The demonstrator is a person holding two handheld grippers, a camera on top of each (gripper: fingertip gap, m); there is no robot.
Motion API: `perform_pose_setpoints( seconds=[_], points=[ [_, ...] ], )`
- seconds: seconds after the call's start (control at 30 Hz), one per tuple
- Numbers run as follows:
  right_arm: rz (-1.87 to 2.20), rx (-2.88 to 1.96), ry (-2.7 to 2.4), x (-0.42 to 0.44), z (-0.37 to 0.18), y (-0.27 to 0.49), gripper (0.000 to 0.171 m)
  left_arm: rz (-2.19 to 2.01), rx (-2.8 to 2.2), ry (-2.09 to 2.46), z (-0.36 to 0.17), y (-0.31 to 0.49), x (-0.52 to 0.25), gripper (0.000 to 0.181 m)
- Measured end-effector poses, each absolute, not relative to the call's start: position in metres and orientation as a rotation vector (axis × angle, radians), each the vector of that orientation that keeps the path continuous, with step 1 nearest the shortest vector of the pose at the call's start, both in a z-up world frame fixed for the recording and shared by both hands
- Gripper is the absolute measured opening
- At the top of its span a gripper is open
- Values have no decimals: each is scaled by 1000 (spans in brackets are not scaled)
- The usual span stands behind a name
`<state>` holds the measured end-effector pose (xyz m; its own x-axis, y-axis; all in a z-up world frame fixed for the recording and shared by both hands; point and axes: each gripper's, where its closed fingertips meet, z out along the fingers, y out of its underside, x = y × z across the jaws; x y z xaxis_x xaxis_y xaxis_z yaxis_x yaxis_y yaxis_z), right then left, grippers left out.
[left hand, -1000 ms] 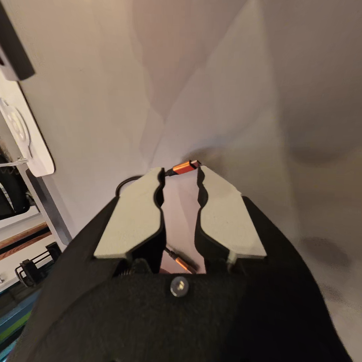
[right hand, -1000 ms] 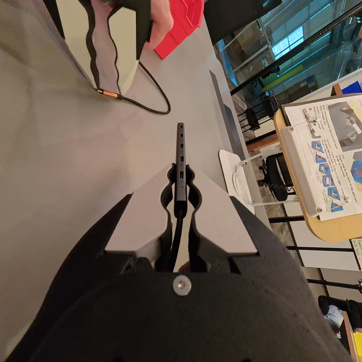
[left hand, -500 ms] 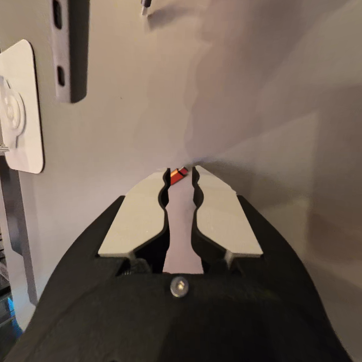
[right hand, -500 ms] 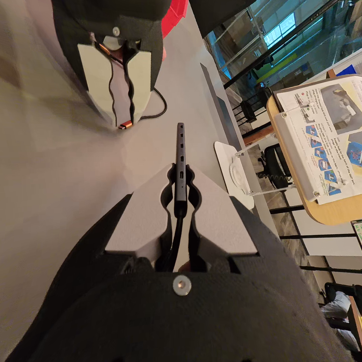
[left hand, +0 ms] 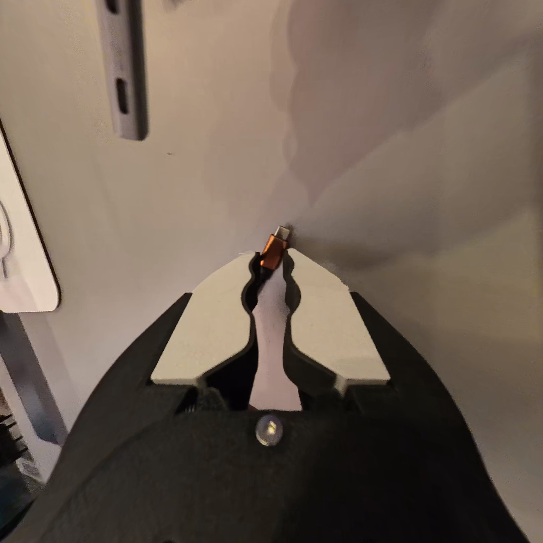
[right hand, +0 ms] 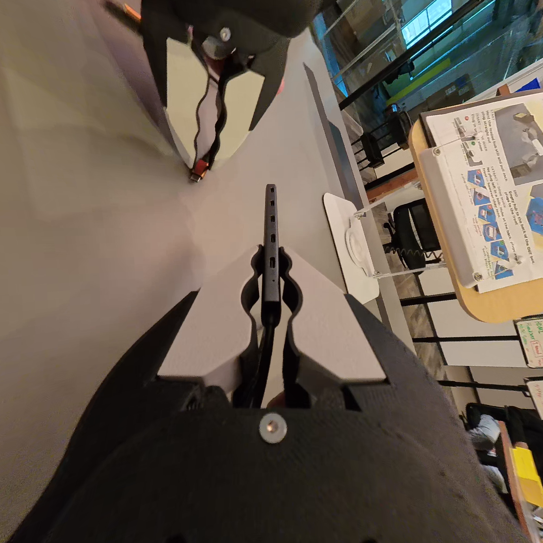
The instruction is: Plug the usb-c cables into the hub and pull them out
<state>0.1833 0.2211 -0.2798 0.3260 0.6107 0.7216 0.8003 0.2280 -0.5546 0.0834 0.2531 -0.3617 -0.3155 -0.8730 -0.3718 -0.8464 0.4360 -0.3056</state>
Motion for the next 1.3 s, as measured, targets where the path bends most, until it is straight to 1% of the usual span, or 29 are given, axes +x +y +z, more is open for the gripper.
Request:
perform_pose_setpoints(
  seconds=[0.3, 0.53, 0.67, 0.83, 0.93, 1.07, 1.17, 1.3],
  points=[
    [-513, -1440, -1514, 185, -315, 240, 6, -213, -1733, 2085, -362, 269, 77, 10],
    [-625, -1453, -1555, 184, -334, 255, 7, -230, -1842, 1956, -361, 289, 71, 9],
    [-558, -1467, -1584, 176, -340, 251, 22, -280, -1871, 1893, -355, 290, 70, 9],
    [-489, -1384, -1585, 164, -329, 240, 24, -395, -1927, 1852, -349, 285, 71, 10],
    [-386, -1391, -1589, 156, -322, 230, 27, -436, -1934, 1852, -342, 280, 75, 10],
    [-405, -1320, -1525, 148, -296, 232, 18, -481, -1938, 1857, -333, 272, 85, 9],
    [-477, -1250, -1535, 139, -287, 238, 16, -537, -1936, 1863, -326, 263, 94, 9],
    [-520, -1156, -1586, 123, -290, 241, 16, -604, -1928, 1872, -316, 254, 103, 9]
  ],
)
